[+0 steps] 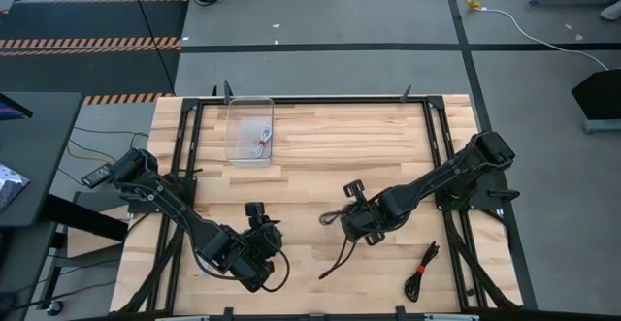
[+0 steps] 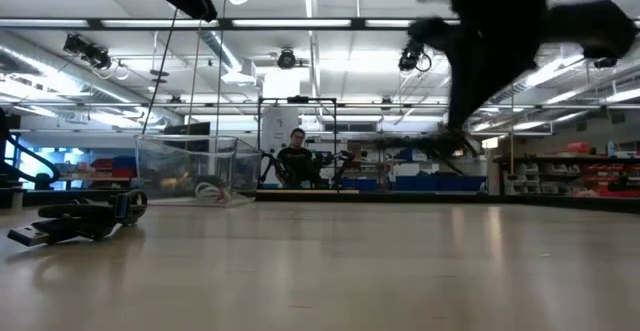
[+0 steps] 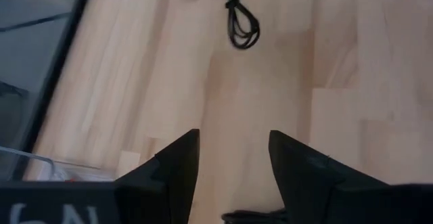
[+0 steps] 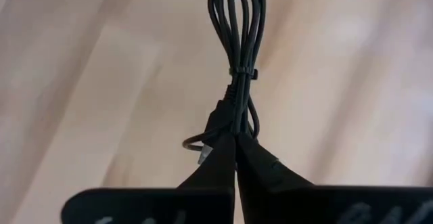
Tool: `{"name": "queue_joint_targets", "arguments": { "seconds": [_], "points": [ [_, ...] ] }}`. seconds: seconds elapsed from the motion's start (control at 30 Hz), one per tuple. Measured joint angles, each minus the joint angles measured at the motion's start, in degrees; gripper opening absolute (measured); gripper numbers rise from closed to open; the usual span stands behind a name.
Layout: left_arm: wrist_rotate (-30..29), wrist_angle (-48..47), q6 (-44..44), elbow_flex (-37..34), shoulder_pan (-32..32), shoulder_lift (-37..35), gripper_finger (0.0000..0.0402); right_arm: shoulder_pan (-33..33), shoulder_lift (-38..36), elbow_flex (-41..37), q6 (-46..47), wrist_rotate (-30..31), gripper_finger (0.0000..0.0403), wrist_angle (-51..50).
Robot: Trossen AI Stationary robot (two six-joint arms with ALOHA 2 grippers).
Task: Pick and place USB-C Cables
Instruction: Put the top right black charger cable into the transparent bin
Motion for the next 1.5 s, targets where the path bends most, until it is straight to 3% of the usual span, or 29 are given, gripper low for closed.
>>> {"name": "queue_joint_targets", "arguments": {
  "seconds": [0.23, 0.43, 0.6, 0.9, 1.1, 1.23, 1.5],
  "points": [
    [-9.91, 0.09, 1.78, 0.00, 0.00, 0.00, 0.0185, -0.02, -4.25, 7.40, -4.17, 7.81, 0.0002, 2.25],
    [-16.41, 0.24, 6.22, 0.00, 0.24, 0.00, 0.0192, 0.14, -8.08, 8.12, -6.64, 7.31, 0.0001, 6.86],
    [-20.28, 1.90, 10.56, 0.00, 1.80, 0.00, 0.0228, -2.20, -8.58, 8.01, -3.99, 6.11, 0.0000, 5.85],
    [-20.32, 8.99, 21.62, 0.00, 5.65, 0.00, 0.0280, -3.75, -8.54, 6.98, -10.40, 4.48, 0.0000, 14.05],
    [-20.28, 11.53, 22.99, 0.00, 7.09, 0.00, 0.0282, -6.03, -8.54, 6.96, -8.38, 4.00, 0.0000, 11.83],
    [-20.24, 13.79, 22.94, 0.00, 8.19, 0.00, 0.0282, -6.62, -8.54, 6.96, -9.18, -0.09, 0.0000, 12.78],
    [-20.24, 14.93, 22.86, 0.00, 9.15, 0.00, 0.0276, -6.75, -8.54, 6.96, -9.48, -0.34, 0.0000, 12.77]
  ]
}}
